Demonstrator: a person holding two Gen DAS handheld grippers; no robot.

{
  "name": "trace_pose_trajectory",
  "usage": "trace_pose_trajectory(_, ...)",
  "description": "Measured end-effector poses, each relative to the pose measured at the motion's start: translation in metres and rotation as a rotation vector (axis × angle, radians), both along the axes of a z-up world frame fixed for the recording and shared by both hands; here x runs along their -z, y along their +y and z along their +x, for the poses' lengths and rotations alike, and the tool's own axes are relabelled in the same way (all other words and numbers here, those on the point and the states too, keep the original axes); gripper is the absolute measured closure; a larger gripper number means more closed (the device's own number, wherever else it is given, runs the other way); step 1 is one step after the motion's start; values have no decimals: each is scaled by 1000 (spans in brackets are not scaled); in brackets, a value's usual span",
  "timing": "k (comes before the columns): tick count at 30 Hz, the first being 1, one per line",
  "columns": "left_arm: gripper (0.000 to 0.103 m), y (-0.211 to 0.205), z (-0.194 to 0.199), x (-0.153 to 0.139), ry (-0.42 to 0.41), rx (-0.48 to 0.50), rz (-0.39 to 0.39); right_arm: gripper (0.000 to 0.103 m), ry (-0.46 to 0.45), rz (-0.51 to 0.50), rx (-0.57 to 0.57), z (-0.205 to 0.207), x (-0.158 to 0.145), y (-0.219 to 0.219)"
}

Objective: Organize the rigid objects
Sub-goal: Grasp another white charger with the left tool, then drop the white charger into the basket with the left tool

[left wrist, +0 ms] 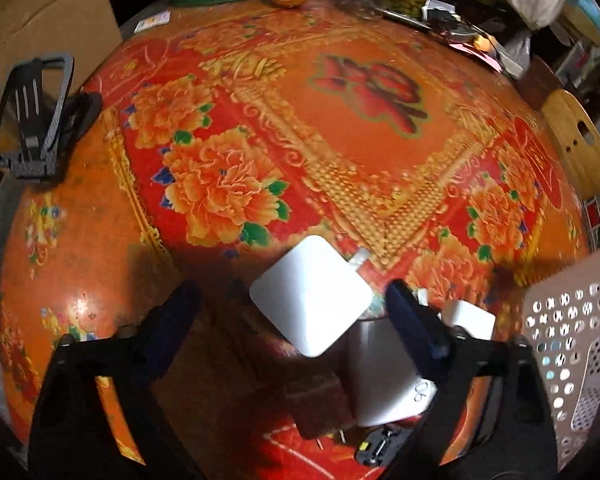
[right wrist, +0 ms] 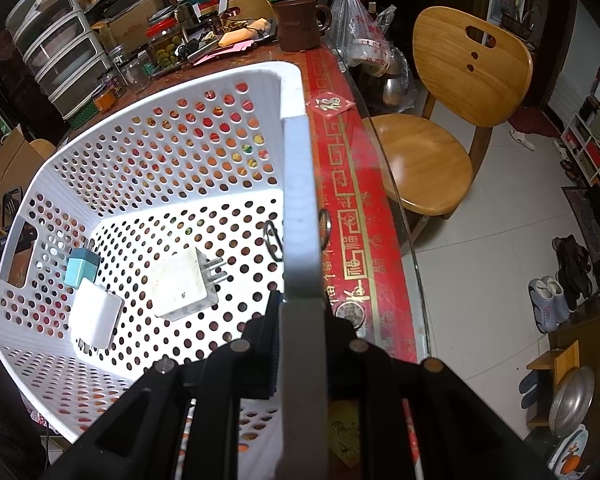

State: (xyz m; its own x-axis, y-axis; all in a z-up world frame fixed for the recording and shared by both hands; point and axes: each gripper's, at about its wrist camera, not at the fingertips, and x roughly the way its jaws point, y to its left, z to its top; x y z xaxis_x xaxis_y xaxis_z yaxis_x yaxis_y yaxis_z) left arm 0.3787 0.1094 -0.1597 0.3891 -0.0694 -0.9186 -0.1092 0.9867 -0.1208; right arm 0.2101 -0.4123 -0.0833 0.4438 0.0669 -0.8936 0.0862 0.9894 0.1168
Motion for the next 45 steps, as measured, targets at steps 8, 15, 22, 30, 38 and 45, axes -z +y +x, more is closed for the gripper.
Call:
trace_pose_trajectory(8, 47, -10, 2, 6, -7, 22, -7, 89, 2, -2, -2, 0, -1, -1)
trace_pose_trajectory(15, 47, -13, -12, -23, -99, 21, 17, 89, 0, -1, -3, 0, -1, -1)
trace_pose_trajectory(22, 47, -36, -41, -103, -275, 59, 61, 89, -1, -1, -6, 1, -2, -1)
trace_pose_trajectory(30, 47, -137, -70, -174, -340, 296, 115, 89, -1, -5, -8, 1, -2, 0)
trace_pose_trajectory(38, 47, -251, -76, -174, -285, 495, 191, 89, -1, -3, -9, 1, -1, 1)
trace_pose_trajectory(45, 47, -307, -67, -125, -212, 592, 319, 89, -4, -3, -8, 0, -1, 0)
